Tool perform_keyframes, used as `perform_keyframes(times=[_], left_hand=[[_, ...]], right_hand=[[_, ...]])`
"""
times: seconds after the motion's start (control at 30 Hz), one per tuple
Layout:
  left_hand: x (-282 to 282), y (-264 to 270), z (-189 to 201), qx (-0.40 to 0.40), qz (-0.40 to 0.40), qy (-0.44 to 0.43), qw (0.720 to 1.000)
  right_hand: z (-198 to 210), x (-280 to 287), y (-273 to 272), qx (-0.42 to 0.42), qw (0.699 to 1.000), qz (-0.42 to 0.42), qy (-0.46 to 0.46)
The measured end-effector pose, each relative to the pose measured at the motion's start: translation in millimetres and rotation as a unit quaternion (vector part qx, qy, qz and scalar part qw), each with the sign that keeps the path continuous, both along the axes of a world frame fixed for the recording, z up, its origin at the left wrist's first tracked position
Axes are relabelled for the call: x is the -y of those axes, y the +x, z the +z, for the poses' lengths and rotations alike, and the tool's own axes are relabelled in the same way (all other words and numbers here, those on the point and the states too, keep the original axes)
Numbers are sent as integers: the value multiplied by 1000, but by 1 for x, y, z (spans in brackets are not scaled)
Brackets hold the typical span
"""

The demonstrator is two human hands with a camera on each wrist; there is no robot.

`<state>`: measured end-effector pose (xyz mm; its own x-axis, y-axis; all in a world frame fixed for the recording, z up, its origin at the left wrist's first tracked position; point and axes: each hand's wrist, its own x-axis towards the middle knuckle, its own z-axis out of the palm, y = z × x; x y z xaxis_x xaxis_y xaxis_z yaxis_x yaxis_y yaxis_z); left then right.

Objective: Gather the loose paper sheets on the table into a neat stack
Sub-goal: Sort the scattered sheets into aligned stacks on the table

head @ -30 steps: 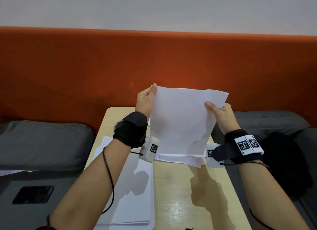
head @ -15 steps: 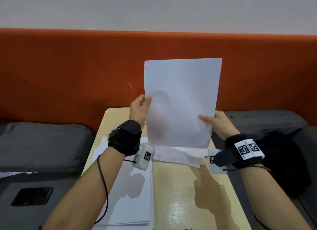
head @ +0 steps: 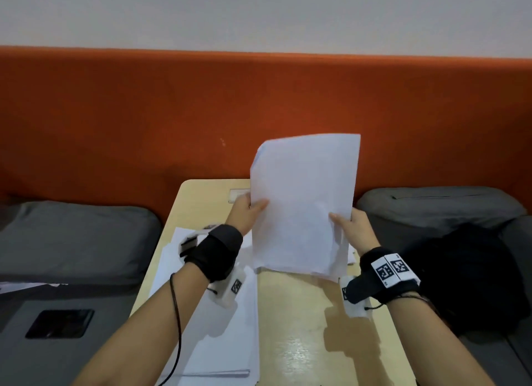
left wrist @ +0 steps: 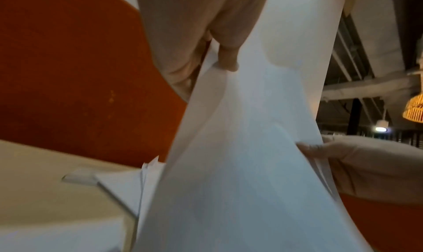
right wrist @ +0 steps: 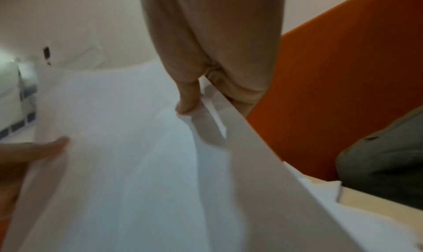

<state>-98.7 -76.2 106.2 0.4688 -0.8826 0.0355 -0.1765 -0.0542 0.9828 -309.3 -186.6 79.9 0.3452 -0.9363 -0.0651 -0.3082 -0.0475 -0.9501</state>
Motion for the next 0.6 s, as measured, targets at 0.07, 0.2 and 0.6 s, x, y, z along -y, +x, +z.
perform_keyframes(times=[0.07, 0.2, 0.6], left_hand=[[2, 5, 21, -3, 38, -28, 999], [-5, 17, 26, -2, 85, -5, 996], [-72, 59, -109, 50, 94, 336, 936]], right_hand=[[6, -2, 10, 3, 1000, 31, -1], [-7, -18, 28, -45, 993, 105, -10], [-80, -15, 17, -455, 890, -18, 32]])
